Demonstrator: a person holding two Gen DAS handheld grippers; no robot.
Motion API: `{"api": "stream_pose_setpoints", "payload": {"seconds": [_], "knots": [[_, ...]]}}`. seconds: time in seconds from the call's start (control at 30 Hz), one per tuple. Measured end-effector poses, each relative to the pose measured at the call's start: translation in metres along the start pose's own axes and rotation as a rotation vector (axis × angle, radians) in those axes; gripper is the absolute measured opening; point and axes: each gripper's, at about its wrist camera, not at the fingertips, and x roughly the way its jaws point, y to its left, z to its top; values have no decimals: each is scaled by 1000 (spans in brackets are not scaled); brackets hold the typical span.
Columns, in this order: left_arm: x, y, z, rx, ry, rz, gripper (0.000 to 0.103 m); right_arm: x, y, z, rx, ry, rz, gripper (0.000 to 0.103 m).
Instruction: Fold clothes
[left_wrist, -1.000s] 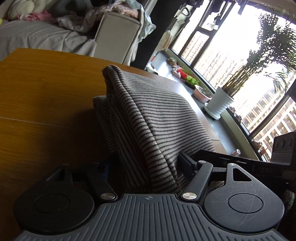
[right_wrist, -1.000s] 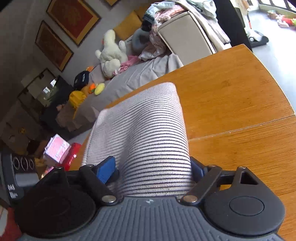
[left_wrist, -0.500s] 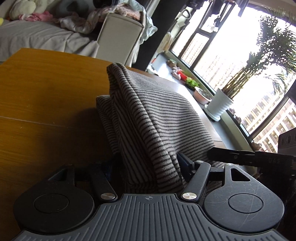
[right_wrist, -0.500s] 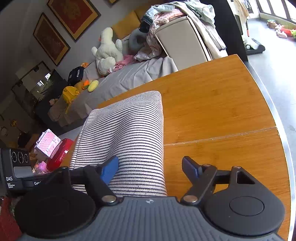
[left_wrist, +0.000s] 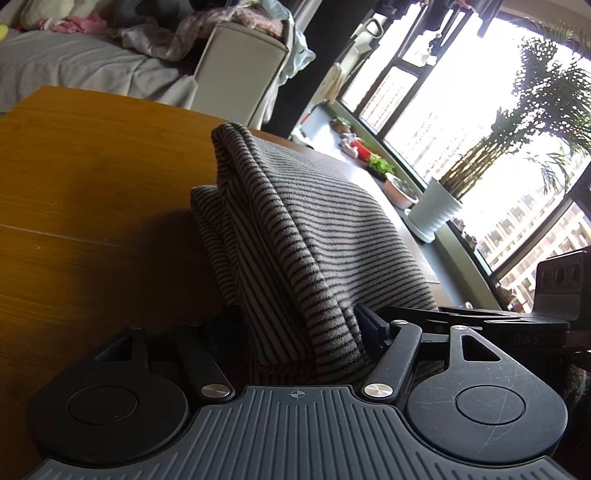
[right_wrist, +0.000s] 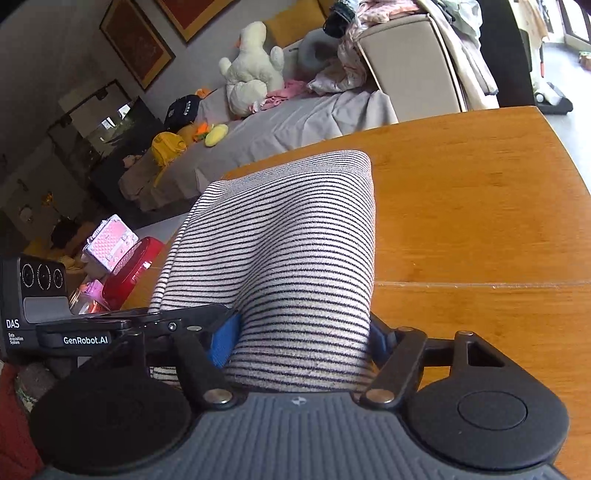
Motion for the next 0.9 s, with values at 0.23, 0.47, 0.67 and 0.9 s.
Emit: {"api": "stream_pose_setpoints", "payload": {"seconds": [0.23,0.47,0.67,0.9], "knots": [[-7,45,17,-46,-75,39,68,70,29,39,-38,14,36,71],[-18,100,43,-109,-154,95,69,141,60,72,-101,-6,77,75],[-25,143,63,-160,-219,139,69,168,67,86,-182,-31,103,84],[-22,149,67,-144,-234,130,70,171,65,90,-181,-35,106,85]]}}
